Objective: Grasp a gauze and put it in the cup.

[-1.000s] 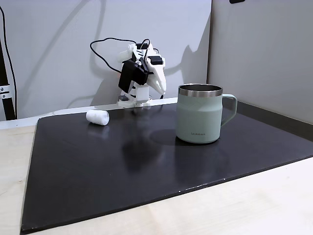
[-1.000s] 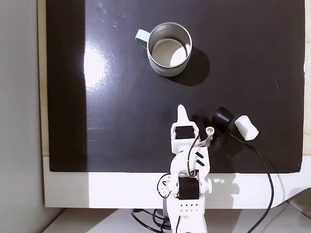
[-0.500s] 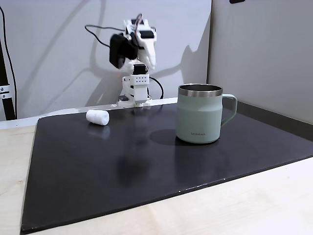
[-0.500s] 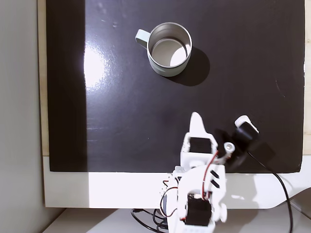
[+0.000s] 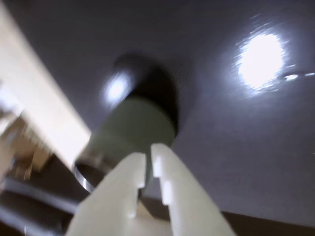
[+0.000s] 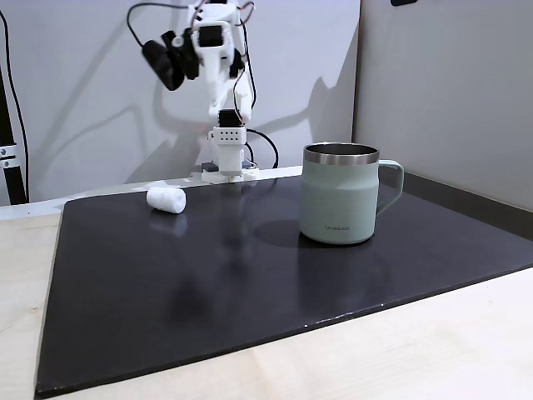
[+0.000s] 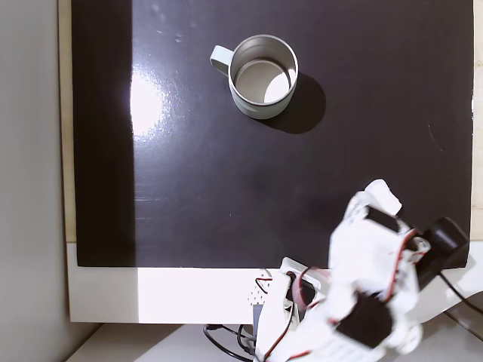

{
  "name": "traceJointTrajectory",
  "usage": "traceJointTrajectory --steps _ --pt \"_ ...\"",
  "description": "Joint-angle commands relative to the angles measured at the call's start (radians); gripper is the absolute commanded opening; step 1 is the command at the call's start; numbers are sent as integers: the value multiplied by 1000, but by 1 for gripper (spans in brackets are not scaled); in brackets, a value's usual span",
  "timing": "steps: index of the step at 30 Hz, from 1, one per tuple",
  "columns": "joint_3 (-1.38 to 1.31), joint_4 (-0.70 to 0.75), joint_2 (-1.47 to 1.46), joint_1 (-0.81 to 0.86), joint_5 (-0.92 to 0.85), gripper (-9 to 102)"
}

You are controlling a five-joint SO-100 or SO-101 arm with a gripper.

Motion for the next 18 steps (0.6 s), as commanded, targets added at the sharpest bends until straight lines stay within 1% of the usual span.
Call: traceJointTrajectory --steps 1,5,8,15,18 --pt "-169 72 -160 67 -29 0" --pt "-245 141 -284 120 -75 1" --pt "-255 175 -331 143 -115 10" --pt "-198 172 -362 167 -155 34" --pt "-176 161 -385 187 -164 35"
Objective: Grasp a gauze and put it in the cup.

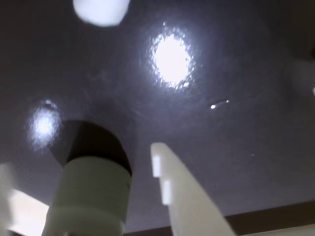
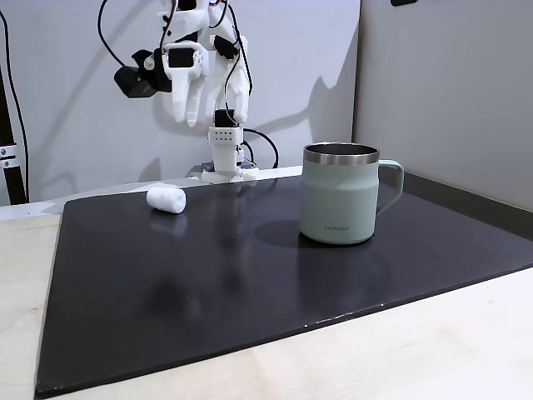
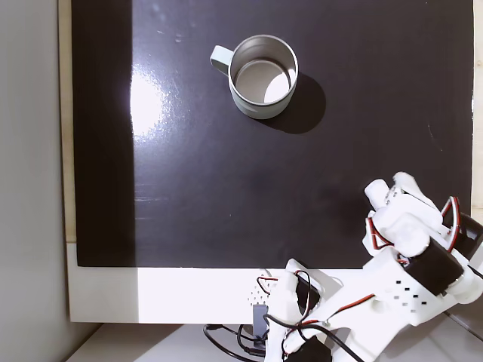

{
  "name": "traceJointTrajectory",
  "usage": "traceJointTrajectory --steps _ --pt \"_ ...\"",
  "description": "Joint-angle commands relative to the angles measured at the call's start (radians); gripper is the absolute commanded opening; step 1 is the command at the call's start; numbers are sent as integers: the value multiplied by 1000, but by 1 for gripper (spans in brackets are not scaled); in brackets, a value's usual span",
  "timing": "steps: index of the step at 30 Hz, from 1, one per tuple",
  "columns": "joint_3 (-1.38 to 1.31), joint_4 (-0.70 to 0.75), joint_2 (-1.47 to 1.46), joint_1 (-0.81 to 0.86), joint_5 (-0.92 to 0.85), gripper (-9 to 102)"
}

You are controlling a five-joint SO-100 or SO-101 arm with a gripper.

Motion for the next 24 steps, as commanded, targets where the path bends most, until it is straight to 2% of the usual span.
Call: traceJointTrajectory --steps 1,24 --pt "12 -15 -17 18 -17 35" --pt "391 -330 -72 164 -172 36"
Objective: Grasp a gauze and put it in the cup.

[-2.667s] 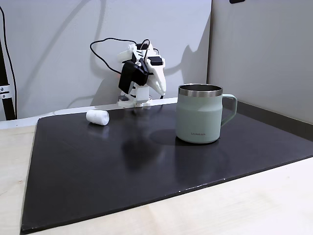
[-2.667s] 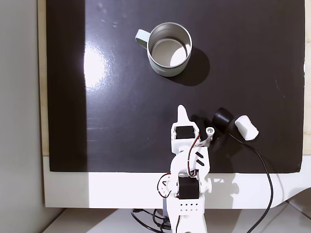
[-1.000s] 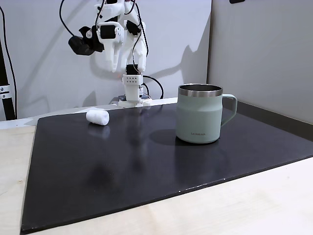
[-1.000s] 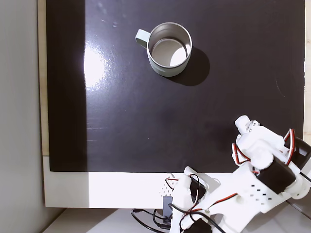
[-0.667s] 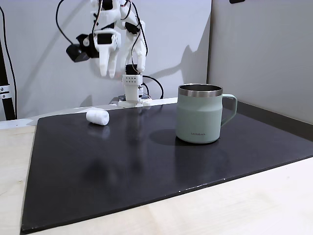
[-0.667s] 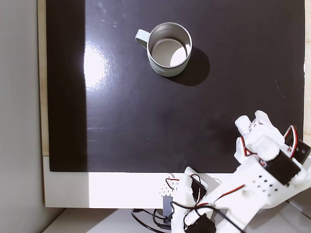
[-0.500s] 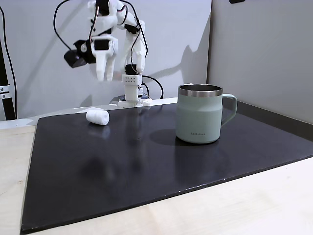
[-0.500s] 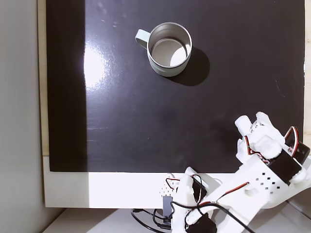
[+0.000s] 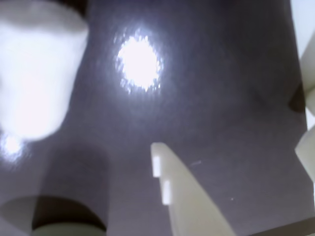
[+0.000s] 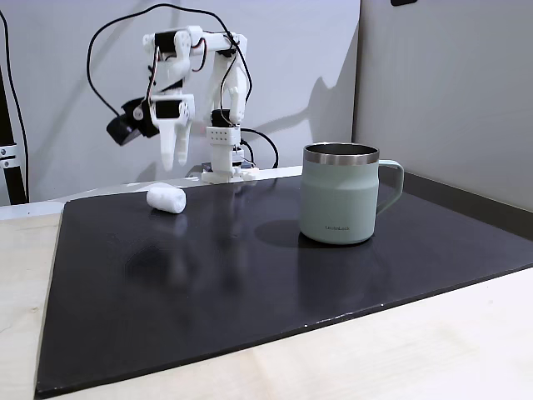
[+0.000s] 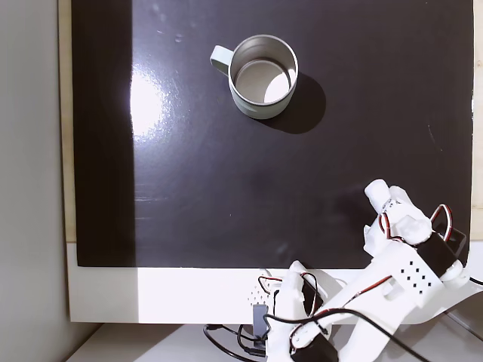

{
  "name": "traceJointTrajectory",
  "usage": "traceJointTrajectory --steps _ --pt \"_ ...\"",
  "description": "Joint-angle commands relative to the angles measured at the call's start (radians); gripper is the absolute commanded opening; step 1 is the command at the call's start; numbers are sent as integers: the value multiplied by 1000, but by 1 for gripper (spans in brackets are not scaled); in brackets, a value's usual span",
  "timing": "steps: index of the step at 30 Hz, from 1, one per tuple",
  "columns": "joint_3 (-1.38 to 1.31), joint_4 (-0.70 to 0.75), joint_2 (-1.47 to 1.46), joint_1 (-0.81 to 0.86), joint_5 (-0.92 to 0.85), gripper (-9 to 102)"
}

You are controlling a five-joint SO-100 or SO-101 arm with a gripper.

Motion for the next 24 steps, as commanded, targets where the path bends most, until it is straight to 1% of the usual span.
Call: traceJointTrajectory --steps 1,12,24 --pt "5 -44 -32 15 -12 36" --pt "-17 -143 -227 40 -14 36" --pt "-114 -181 -434 77 -14 34"
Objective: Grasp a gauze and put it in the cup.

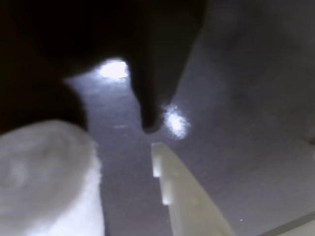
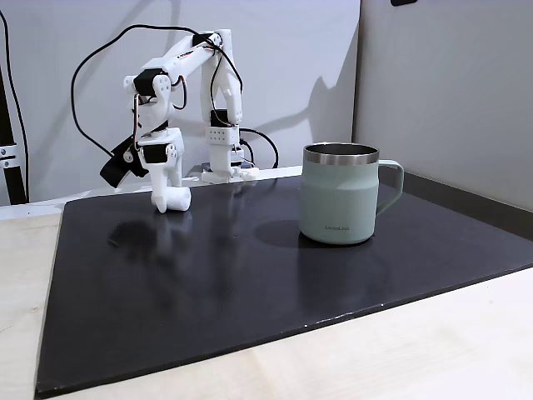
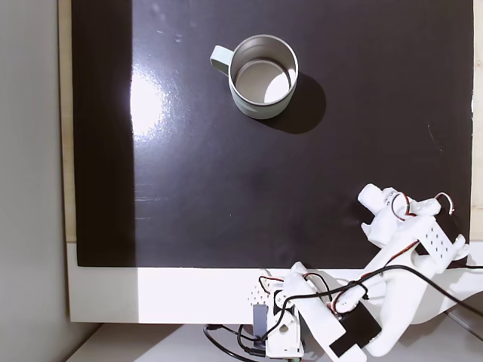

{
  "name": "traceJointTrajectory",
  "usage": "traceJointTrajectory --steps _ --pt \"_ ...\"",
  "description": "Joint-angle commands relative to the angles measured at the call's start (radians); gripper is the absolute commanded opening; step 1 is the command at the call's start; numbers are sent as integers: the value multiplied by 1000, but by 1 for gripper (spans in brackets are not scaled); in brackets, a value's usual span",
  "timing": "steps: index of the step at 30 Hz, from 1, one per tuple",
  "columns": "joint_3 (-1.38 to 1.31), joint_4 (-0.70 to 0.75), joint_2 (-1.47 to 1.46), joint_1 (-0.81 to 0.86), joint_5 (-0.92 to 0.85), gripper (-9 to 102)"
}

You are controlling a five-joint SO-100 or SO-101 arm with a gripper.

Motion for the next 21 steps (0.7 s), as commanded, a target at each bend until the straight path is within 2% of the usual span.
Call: traceJointTrajectory --steps 1,6,13,21 --pt "-49 -20 -21 17 0 34" --pt "-54 -25 -25 17 2 29" --pt "-48 -21 -17 11 18 3" --pt "-41 2 35 11 28 0"
